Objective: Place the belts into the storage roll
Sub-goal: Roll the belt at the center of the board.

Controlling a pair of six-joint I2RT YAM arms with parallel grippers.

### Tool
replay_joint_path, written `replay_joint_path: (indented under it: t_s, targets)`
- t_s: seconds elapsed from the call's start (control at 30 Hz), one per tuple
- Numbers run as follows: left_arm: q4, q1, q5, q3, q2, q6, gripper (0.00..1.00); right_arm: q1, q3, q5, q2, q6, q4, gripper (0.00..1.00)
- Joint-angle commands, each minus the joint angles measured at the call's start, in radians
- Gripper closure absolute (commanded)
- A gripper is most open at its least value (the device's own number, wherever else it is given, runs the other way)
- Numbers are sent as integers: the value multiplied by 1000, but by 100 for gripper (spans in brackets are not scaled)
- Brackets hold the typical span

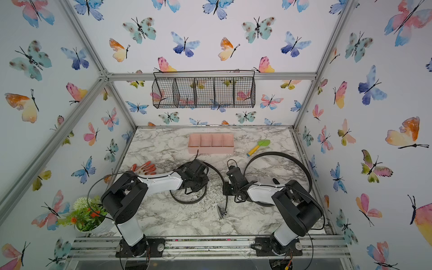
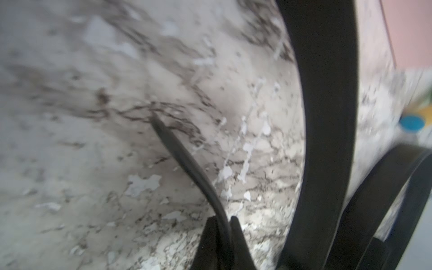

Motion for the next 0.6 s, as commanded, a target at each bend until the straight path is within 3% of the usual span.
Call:
replay_joint_path:
  t_s: [0.0,0.17,0.27,0.37,0.47,0.57]
  targets:
    - [-15,-8,47,-34,-68,83,56,5,-9,-9,-29,-18,-53,72]
    - [-93,-18,-78,-106,-285,316,2,5,33,3,-67,-78,-124,47]
    - [-149,-17,-161,-136,-405,483,2,4,46,-2,-90,-97,-153,29]
    - [-231,-19,-209,-113,-434,692,2,5,57,-5,-120,-117,-192,12]
    - [-253,-25,-221,-107,-447,896,1,5,60,10,-162,-128,-233,1]
    - [-284,-28,-320,-74,-440,1076,7,3,74,32,-214,-142,-303,1]
